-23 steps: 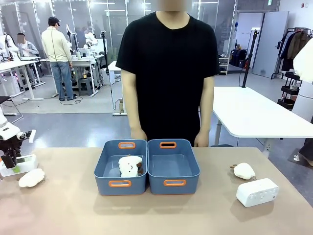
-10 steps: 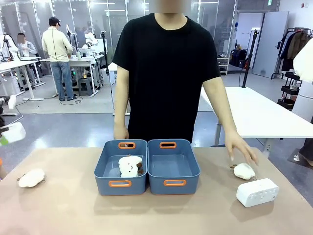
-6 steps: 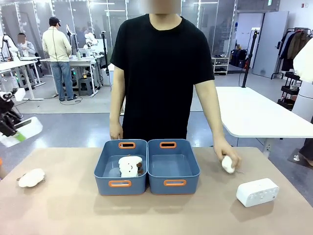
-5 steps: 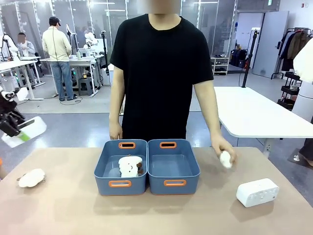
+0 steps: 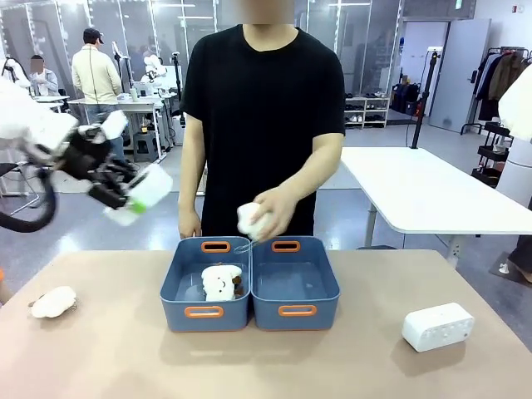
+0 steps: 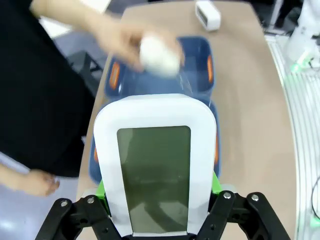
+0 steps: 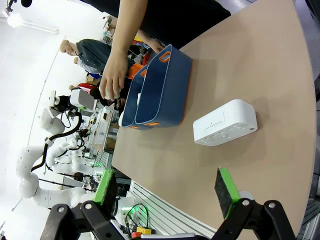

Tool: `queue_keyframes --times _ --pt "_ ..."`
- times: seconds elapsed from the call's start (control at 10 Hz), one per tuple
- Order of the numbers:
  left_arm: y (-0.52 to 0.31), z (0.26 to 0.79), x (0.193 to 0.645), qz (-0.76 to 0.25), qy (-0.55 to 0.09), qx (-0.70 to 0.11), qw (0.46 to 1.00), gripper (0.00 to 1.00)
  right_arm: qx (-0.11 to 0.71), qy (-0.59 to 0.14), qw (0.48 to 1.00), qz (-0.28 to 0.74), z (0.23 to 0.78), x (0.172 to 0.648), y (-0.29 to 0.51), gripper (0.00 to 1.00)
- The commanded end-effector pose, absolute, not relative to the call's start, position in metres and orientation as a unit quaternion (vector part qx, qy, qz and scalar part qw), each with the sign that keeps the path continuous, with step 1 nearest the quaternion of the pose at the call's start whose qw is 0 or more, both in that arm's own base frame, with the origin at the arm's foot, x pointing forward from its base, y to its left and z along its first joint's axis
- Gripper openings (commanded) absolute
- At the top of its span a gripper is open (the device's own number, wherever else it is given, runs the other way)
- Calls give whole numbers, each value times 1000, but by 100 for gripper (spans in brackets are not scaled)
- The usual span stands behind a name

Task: Sort the digital clocks into the basket.
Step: Pick up the Digital clock from the table and place it into the empty Plastic storage basket.

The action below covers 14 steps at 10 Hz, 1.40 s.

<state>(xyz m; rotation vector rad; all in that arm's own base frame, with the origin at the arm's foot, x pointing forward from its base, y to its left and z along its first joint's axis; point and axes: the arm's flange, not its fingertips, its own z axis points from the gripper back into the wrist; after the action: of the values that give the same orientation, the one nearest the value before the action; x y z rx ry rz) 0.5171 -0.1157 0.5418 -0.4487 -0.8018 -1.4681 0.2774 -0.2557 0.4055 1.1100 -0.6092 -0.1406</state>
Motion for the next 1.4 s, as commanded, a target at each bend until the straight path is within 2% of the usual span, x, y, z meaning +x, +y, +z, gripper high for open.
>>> queue_keyframes --times 0.0,0.1,0.3,0.4,0.6,0.7,0.9,1.1,1.2,1.3 --pt "-97 531 516 -638 -374 -174 650 21 521 -288 801 -62 407 276 -256 100" --pt "-51 546 507 -619 -394 -152 662 21 521 -288 801 -62 407 276 -256 100" --pt "104 572 456 -545 -454 -123 694 21 521 -288 801 -62 407 276 -256 100" --pt "188 567 418 -492 -473 -111 723 21 521 -288 801 -62 407 276 -256 100" --pt "286 546 350 -416 -511 -98 746 21 521 -288 801 -62 407 276 -256 100" --pt "310 538 330 -395 -515 -92 755 21 521 -288 801 -62 407 276 -256 100" --pt "331 524 318 -381 -514 -103 761 21 521 -288 801 -62 407 276 -256 100" --pt "334 507 335 -383 -520 -114 754 21 521 -288 801 -62 407 276 -256 100" --pt "323 517 333 -388 -507 -121 760 21 521 -288 801 -62 407 276 -256 100" --pt "297 522 355 -421 -494 -131 749 21 521 -288 801 -62 407 276 -256 100"
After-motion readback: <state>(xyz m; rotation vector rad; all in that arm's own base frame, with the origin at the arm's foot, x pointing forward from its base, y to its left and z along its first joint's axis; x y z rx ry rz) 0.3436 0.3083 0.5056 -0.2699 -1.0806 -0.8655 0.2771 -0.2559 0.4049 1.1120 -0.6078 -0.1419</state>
